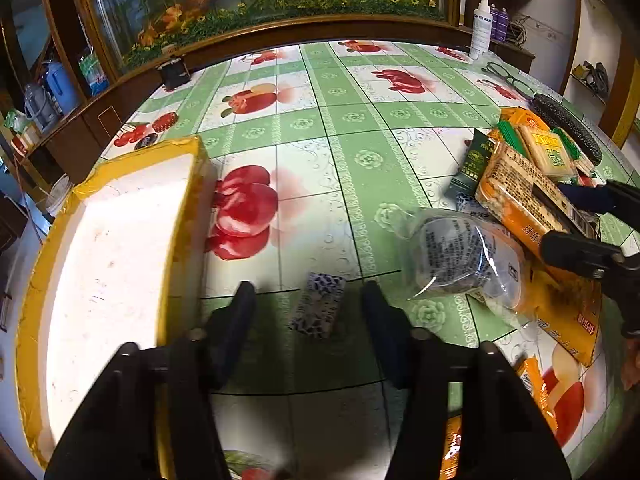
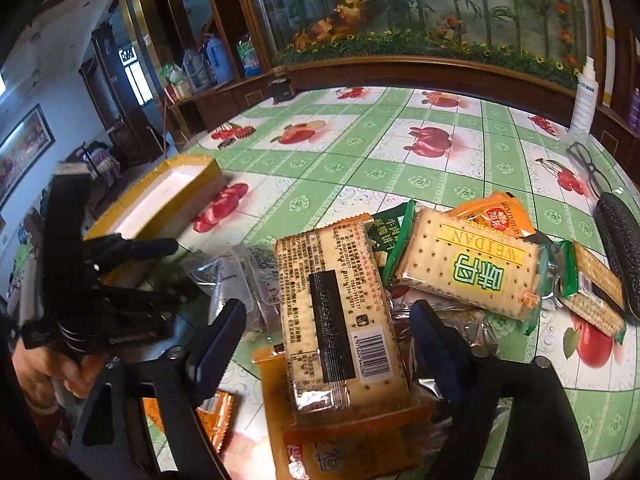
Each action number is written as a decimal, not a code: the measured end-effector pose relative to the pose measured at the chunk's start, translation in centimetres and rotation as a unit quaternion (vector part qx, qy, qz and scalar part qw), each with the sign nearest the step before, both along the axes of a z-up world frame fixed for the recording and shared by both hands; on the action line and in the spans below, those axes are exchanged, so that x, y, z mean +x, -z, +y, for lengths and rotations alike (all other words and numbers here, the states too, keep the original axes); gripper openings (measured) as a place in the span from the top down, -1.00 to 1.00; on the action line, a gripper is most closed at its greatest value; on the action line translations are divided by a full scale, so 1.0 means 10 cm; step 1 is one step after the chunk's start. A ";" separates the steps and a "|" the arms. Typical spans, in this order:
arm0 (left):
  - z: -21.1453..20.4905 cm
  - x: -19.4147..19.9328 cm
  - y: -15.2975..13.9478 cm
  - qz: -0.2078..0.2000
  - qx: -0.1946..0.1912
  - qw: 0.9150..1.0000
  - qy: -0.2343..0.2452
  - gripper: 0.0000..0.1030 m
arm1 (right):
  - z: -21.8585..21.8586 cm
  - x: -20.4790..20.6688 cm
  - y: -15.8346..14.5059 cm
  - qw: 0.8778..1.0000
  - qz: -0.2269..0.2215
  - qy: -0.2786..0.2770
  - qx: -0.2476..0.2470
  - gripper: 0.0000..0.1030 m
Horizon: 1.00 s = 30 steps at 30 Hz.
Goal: Organize snacks
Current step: 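Grasp the beige barcoded biscuit pack with the right tool while the left tool grasps the small blue-white packet, then carry both snacks over the white tray and open both tools to drop them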
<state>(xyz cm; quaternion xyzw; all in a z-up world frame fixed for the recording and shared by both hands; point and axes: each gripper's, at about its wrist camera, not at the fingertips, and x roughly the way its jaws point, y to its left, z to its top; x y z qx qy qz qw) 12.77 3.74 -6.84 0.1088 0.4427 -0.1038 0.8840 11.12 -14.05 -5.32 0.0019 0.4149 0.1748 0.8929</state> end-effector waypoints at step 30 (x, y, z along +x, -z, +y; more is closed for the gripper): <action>0.23 -0.60 -0.44 -0.046 -0.101 0.994 0.018 1.00 | -0.12 -0.46 -0.35 0.997 -0.036 0.004 0.073 -0.07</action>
